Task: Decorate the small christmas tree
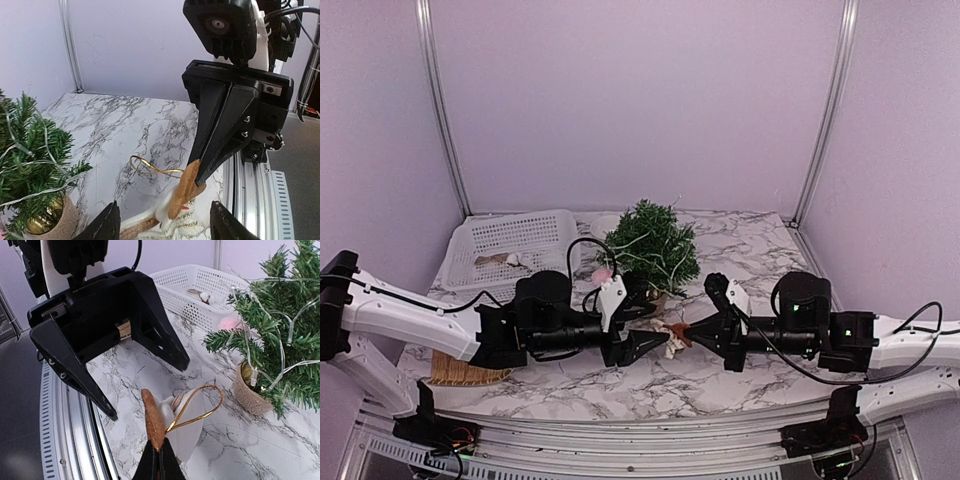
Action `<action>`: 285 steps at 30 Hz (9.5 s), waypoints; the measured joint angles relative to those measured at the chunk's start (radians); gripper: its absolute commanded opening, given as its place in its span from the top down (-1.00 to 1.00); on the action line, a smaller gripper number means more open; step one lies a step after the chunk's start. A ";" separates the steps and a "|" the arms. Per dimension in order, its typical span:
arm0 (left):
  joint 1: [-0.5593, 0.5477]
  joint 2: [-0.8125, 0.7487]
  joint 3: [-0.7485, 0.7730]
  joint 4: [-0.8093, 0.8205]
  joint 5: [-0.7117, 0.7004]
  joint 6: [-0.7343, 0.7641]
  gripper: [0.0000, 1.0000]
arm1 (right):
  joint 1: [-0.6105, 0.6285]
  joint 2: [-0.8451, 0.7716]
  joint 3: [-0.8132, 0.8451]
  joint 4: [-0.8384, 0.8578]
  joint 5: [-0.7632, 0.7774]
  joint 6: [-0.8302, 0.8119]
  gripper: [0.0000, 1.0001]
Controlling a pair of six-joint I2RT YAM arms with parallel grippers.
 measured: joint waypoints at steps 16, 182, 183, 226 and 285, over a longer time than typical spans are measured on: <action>0.006 0.139 0.072 -0.034 0.154 0.111 1.00 | -0.014 -0.096 0.000 -0.073 0.089 0.019 -0.43; 0.168 0.383 0.257 -0.184 -0.167 0.135 1.00 | -0.376 0.484 0.054 0.410 -0.146 0.201 0.77; 0.169 0.383 0.256 -0.184 -0.168 0.134 1.00 | -0.376 0.486 0.054 0.410 -0.146 0.201 0.76; 0.158 0.242 0.084 -0.175 -0.118 0.105 -0.12 | -0.433 0.347 0.050 0.397 -0.177 0.216 0.52; 0.317 0.284 -0.224 0.371 -0.183 -0.490 0.33 | -0.636 1.216 0.322 1.015 -0.549 0.652 0.51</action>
